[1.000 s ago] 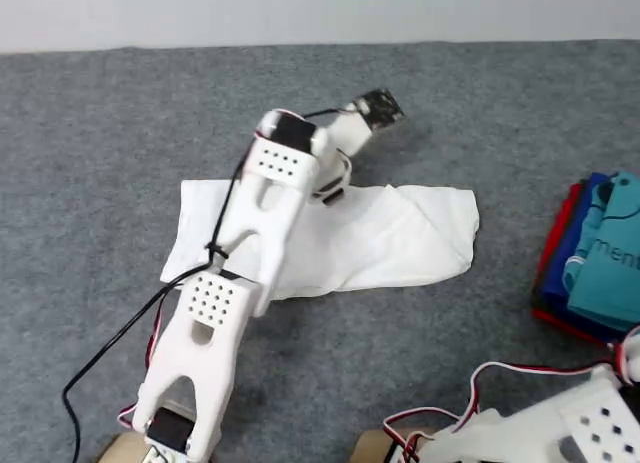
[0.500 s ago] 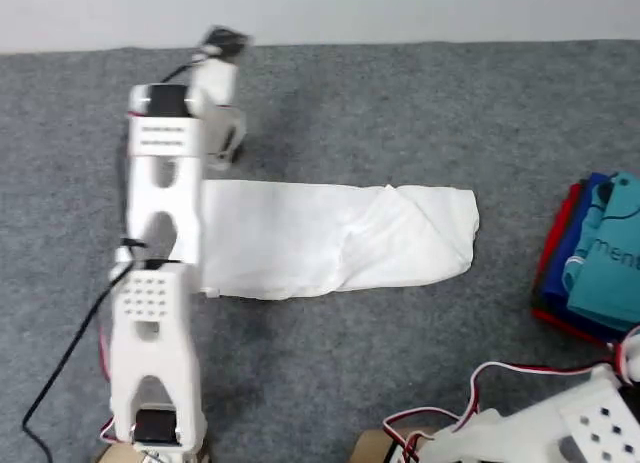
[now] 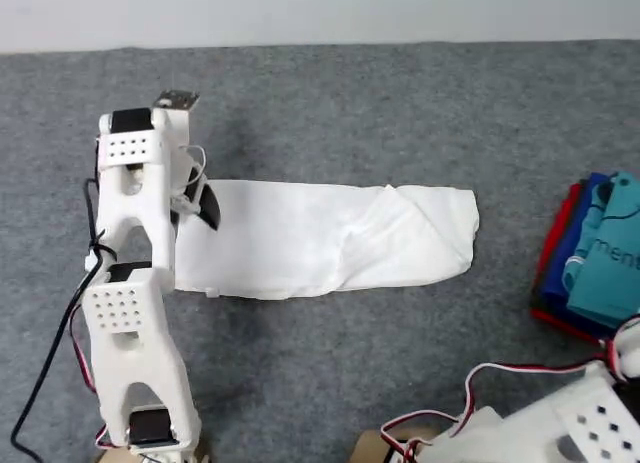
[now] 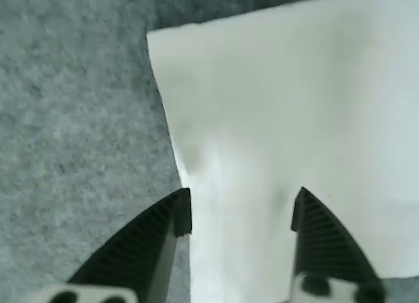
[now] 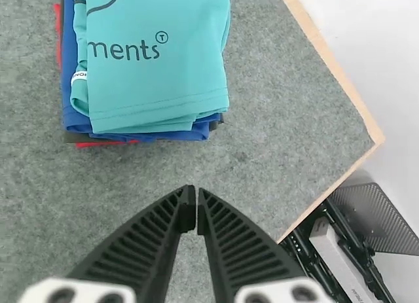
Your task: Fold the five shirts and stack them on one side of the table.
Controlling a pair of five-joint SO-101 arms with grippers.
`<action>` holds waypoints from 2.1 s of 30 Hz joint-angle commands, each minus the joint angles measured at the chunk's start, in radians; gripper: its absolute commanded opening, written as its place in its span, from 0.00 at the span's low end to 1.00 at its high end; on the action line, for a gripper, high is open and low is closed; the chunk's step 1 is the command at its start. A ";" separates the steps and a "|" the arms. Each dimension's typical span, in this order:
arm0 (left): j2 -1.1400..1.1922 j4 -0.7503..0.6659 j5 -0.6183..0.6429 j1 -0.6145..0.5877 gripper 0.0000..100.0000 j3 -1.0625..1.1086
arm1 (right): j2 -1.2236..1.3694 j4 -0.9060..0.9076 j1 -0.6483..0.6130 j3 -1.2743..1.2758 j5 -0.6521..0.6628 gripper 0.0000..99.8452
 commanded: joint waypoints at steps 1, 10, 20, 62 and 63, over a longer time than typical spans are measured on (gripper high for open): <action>-0.043 0.002 0.012 -0.009 0.25 0.010 | -0.019 0.005 -0.007 -0.003 0.006 0.01; 0.126 0.005 0.012 -0.058 0.25 -0.064 | -0.019 0.005 -0.007 -0.003 0.008 0.01; 0.183 0.011 0.003 0.017 0.04 -0.071 | -0.019 0.005 -0.007 -0.005 0.009 0.01; -0.339 0.026 0.081 0.485 0.00 0.018 | -0.019 0.004 -0.007 -0.003 0.049 0.01; -0.322 0.026 0.095 0.505 0.00 -0.010 | -0.019 0.004 -0.007 -0.003 0.049 0.01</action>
